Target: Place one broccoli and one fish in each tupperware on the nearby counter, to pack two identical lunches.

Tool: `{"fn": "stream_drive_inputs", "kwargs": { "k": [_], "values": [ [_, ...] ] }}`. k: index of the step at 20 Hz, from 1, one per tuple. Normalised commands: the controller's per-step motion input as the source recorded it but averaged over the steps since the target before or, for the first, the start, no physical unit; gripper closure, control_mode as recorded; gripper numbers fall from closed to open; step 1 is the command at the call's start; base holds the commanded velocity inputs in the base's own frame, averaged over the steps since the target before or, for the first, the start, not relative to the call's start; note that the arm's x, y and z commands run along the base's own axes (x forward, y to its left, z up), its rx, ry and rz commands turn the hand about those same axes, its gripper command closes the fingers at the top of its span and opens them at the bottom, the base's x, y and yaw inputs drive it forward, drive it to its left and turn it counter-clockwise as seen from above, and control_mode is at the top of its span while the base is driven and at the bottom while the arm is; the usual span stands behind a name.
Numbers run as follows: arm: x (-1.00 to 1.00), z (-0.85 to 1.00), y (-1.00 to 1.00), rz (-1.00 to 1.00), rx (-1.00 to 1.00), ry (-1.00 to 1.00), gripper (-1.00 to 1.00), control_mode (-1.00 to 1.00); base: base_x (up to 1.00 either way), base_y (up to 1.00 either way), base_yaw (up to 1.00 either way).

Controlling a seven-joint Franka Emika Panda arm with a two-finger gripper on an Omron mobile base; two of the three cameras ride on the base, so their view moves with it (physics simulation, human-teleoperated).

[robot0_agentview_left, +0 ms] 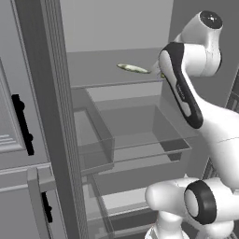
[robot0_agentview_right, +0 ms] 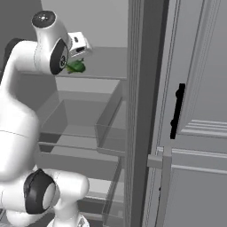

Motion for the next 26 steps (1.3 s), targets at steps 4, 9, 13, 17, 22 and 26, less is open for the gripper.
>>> {"fn": "stream_drive_inputs", "kwargs": {
  "k": [4,9,13,17,22,26],
  "values": [
    [-1.0,-0.83,0.0,0.05,0.0,0.0,1.0,-1.0,0.0,0.0,0.0],
    [-0.97,-1.0,0.01,0.01,-0.04,0.14,1.0,-1.0,0.0,0.0,0.0],
    [-0.4,-0.68,0.07,0.0,-0.06,0.56,1.0,-1.0,0.0,0.0,0.0],
    [0.02,-0.26,0.01,0.0,-0.01,0.71,1.0,-1.0,0.0,0.0,0.0],
    [-0.81,-0.57,0.0,0.0,0.0,0.08,1.0,-1.0,0.0,0.0,0.0],
    [-0.57,-0.08,0.0,0.0,0.01,0.0,1.0,-1.0,0.0,0.0,0.0]
  ]
}}
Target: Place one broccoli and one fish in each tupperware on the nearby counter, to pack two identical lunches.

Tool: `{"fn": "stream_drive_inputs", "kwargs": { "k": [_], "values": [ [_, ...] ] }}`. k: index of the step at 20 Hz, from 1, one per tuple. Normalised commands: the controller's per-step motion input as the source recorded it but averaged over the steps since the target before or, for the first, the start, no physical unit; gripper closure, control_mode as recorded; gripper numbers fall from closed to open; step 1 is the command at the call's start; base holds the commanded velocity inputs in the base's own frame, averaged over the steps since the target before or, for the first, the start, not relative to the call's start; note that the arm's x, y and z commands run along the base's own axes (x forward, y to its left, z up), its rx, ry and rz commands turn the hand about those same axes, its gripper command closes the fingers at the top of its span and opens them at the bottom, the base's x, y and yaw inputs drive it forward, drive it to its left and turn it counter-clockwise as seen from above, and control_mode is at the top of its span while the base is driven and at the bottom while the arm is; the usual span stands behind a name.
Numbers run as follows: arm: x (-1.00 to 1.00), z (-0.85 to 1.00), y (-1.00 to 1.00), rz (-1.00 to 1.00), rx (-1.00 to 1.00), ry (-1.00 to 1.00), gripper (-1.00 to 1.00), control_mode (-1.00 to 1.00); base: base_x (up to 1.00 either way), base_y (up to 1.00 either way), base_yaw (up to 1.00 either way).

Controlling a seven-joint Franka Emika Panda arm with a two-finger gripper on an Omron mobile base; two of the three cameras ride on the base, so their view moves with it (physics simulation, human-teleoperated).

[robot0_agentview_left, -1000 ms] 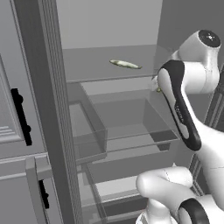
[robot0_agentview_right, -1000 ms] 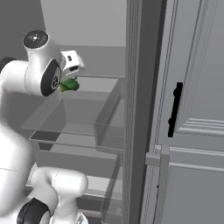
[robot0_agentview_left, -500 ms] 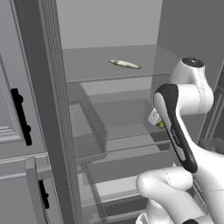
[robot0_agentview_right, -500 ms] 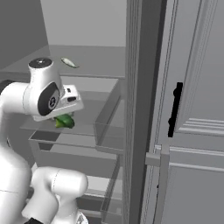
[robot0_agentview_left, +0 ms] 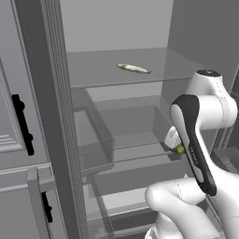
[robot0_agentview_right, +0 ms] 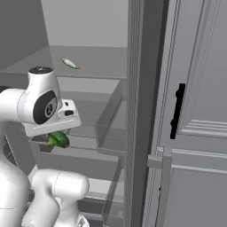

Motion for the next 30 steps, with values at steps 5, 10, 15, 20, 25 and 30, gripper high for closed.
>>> {"fn": "stream_drive_inputs", "kwargs": {
  "k": [5,10,15,20,25,30],
  "values": [
    [-0.25,0.0,0.0,0.0,0.0,0.0,1.0,-1.0,0.0,0.0,0.0],
    [-0.08,0.0,0.0,0.0,0.0,0.0,1.0,1.0,-0.7,0.0,0.0],
    [0.0,0.0,0.0,0.0,0.0,0.0,1.0,1.0,-1.0,0.0,0.0],
    [0.0,0.0,0.0,0.0,0.0,0.0,1.0,1.0,-1.0,0.0,0.07],
    [0.0,0.0,0.0,0.0,0.0,0.0,1.0,1.0,-1.0,0.41,0.23],
    [0.0,0.0,0.0,0.0,0.0,0.0,1.0,1.0,-0.48,0.99,0.44]
  ]
}}
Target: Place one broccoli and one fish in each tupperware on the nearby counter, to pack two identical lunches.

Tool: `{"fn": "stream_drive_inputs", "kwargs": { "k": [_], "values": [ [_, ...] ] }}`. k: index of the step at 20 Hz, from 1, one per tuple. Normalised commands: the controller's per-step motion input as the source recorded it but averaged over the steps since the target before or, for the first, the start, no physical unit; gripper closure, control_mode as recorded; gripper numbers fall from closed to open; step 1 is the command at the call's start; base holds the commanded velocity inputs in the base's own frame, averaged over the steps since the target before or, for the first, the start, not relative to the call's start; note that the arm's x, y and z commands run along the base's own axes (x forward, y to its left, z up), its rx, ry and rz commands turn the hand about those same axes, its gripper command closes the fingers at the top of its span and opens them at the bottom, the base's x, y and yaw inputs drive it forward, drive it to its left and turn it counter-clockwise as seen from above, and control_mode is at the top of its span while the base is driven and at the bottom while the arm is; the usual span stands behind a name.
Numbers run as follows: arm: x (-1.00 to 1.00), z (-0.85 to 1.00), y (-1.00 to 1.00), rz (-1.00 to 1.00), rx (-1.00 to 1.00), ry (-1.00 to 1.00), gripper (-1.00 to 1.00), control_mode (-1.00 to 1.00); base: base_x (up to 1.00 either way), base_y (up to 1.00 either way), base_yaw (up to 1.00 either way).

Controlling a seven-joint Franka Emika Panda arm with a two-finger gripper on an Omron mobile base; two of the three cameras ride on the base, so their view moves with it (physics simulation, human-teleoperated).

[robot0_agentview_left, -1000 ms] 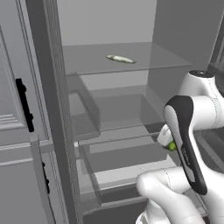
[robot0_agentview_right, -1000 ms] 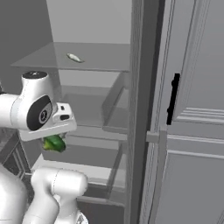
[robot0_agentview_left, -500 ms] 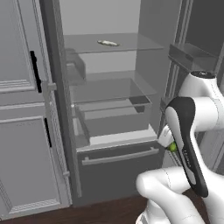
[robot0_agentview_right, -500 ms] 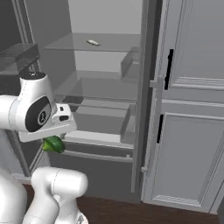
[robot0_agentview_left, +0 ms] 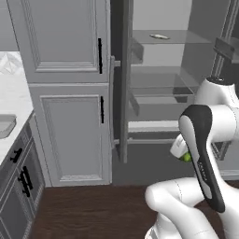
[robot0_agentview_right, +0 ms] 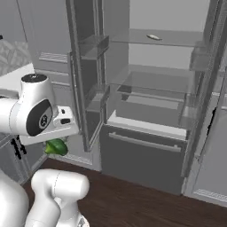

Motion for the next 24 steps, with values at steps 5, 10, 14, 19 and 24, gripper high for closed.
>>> {"fn": "stream_drive_inputs", "kwargs": {
  "k": [5,10,14,19,24],
  "values": [
    [0.0,0.0,0.0,0.0,0.0,0.0,1.0,1.0,-0.02,1.0,0.58],
    [0.0,0.0,0.0,0.0,0.0,0.0,1.0,1.0,0.71,0.4,0.34],
    [0.0,0.0,0.0,0.0,0.0,0.0,1.0,1.0,0.98,0.0,0.1],
    [0.0,0.0,0.0,0.0,0.0,0.0,1.0,1.0,0.64,0.28,0.11],
    [0.0,0.0,0.0,0.0,0.0,0.0,1.0,1.0,0.33,0.39,0.25]
  ]
}}
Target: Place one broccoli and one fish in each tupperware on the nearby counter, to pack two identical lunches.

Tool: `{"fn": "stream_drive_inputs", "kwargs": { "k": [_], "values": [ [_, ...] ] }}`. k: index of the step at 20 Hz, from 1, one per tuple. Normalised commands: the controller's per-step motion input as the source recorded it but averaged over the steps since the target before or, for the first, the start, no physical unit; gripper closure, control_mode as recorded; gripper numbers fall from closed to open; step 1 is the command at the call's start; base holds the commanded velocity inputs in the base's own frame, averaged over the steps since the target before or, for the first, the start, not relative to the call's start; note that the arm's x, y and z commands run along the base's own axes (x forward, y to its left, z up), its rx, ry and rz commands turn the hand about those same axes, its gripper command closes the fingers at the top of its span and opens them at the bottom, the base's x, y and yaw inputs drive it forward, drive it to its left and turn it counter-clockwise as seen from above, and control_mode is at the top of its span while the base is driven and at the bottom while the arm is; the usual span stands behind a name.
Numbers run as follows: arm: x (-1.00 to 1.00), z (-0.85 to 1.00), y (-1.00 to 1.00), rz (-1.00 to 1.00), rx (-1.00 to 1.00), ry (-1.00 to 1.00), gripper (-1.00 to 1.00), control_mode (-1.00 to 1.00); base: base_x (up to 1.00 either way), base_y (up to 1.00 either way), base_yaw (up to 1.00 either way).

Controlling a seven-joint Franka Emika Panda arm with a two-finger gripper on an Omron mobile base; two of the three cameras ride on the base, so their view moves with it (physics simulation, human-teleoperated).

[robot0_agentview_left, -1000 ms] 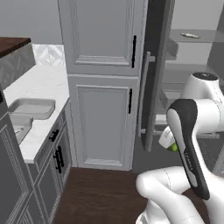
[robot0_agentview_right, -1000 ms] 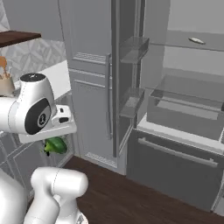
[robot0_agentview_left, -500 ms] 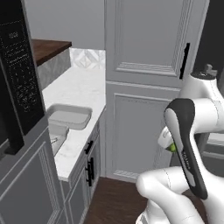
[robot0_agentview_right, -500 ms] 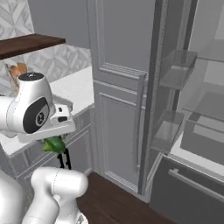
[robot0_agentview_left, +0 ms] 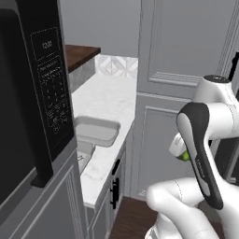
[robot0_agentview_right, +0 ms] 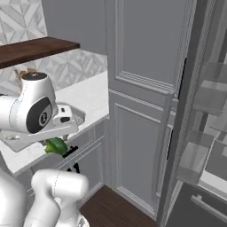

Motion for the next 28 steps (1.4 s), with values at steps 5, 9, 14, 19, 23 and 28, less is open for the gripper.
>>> {"fn": "stream_drive_inputs", "kwargs": {
  "k": [5,9,14,19,23,28],
  "values": [
    [0.0,0.0,0.0,0.0,0.0,0.0,1.0,1.0,0.65,0.15,0.26],
    [0.0,0.0,0.0,0.0,0.0,0.0,1.0,1.0,0.76,0.09,0.24],
    [0.08,0.0,0.0,0.01,0.0,0.0,1.0,-1.0,0.38,0.0,0.08],
    [0.86,-0.2,0.24,0.09,0.0,0.0,1.0,-1.0,0.0,0.0,0.0],
    [1.0,-0.4,0.32,0.08,0.0,-0.02,1.0,-1.0,0.0,0.0,0.0],
    [1.0,-0.39,0.26,0.0,0.0,0.0,1.0,-1.0,0.0,0.0,0.0]
  ]
}}
